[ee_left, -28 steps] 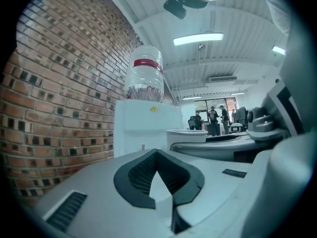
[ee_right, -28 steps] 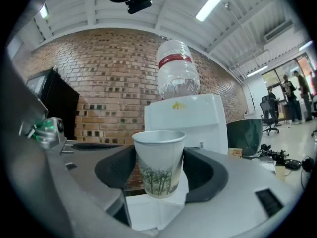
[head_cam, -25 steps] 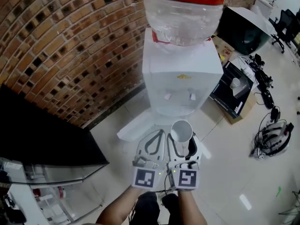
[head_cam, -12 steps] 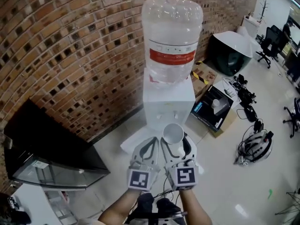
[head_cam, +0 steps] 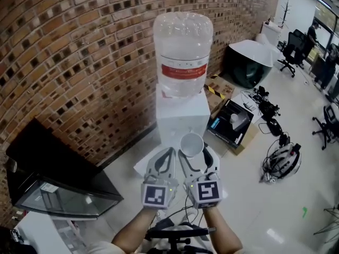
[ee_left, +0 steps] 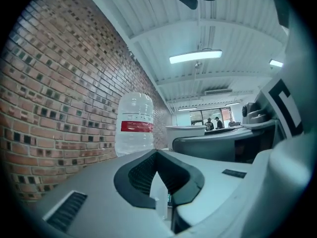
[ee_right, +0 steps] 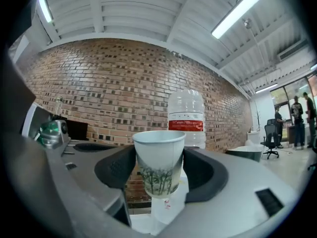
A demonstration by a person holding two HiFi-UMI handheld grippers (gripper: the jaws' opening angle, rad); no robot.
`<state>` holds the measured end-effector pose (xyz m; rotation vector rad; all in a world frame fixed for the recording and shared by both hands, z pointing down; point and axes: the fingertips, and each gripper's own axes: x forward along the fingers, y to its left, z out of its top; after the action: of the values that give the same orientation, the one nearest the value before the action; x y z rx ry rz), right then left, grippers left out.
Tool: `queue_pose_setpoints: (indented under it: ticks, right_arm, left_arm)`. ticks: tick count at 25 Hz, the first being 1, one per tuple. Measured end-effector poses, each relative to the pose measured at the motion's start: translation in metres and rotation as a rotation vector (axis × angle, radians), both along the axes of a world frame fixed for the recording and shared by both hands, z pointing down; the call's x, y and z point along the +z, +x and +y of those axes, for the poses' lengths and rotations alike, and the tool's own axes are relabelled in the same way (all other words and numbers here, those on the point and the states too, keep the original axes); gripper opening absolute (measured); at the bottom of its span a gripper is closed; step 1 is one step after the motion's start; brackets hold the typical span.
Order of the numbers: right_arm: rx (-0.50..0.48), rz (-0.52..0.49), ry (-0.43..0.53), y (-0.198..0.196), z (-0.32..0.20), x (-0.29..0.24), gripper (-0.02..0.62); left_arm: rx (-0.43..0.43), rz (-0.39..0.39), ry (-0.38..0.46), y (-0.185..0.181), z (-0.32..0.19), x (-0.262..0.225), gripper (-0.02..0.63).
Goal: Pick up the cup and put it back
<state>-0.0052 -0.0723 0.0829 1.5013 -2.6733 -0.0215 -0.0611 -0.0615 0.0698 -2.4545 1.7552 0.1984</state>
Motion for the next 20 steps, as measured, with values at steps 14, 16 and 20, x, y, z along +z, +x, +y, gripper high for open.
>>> queue_pose_setpoints:
  ticks: [14, 16, 20]
  right_arm:
    - [0.0, 0.009, -0.002, -0.005, -0.021, 0.005, 0.307]
    - [0.002, 0.002, -0.006, -0.005, -0.026, 0.006, 0.307]
    - [0.011, -0.059, -0.04, -0.006, -0.037, 0.011, 0.307]
  left_arm:
    - [0.033, 0.051, 0.002, -0.002, -0.022, -0.005, -0.009]
    - [0.034, 0.054, -0.004, -0.001, -0.027, -0.003, -0.009]
    - [0.043, 0.076, -0.032, -0.001, -0.04, 0.007, -0.009]
